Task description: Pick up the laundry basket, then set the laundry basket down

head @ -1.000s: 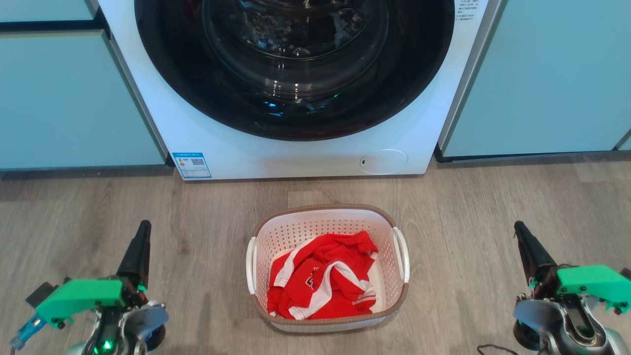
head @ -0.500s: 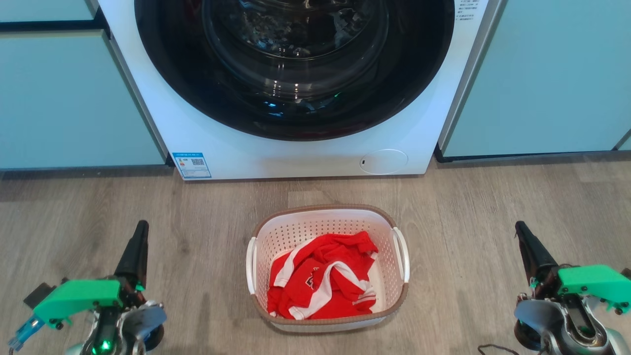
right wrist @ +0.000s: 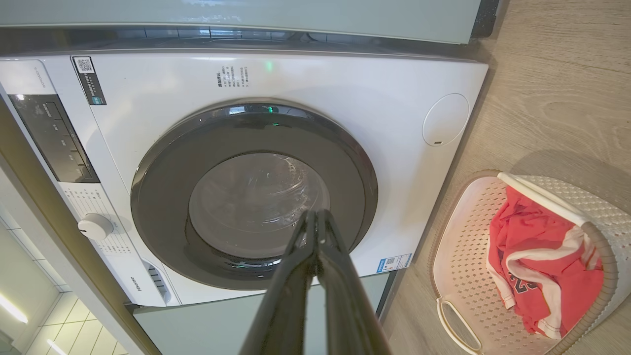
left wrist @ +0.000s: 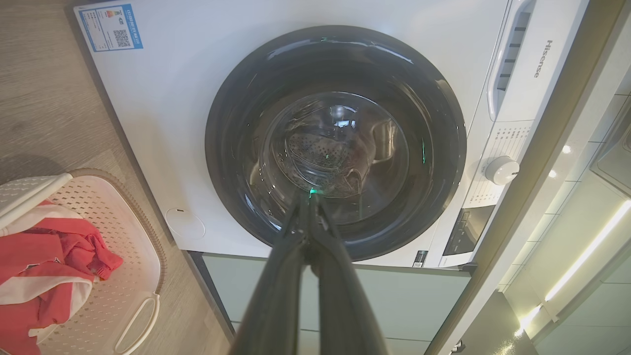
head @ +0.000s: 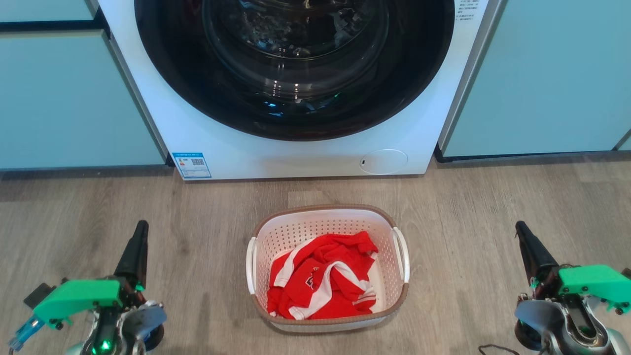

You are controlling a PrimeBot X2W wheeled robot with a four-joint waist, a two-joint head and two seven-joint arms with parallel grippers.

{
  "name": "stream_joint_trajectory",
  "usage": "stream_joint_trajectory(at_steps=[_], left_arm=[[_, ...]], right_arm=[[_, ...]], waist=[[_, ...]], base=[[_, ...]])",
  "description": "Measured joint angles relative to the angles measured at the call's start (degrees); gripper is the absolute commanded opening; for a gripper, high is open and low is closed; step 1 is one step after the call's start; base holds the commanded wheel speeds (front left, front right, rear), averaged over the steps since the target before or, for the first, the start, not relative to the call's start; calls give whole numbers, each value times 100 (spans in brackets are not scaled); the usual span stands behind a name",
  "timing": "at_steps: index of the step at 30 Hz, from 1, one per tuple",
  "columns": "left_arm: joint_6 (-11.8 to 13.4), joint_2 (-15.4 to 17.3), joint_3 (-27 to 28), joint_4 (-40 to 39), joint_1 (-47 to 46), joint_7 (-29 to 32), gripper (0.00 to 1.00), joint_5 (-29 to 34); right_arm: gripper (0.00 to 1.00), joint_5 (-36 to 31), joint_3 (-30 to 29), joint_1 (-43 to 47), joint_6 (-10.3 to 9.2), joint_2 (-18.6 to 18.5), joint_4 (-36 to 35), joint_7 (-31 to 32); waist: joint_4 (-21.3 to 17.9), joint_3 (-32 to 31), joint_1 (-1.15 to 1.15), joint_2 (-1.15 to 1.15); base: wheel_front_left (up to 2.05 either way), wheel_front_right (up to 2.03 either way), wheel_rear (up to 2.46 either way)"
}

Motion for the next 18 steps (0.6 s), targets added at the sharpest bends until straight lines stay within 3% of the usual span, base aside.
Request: stream_joint_trajectory(at_steps=[18], left_arm=[[0, -9, 12, 1, -1, 25, 0, 1]], right_arm=[[0, -8, -33, 0, 0, 16, 0, 15]], waist=[[0, 0, 0, 0]], base=[[0, 0, 0]])
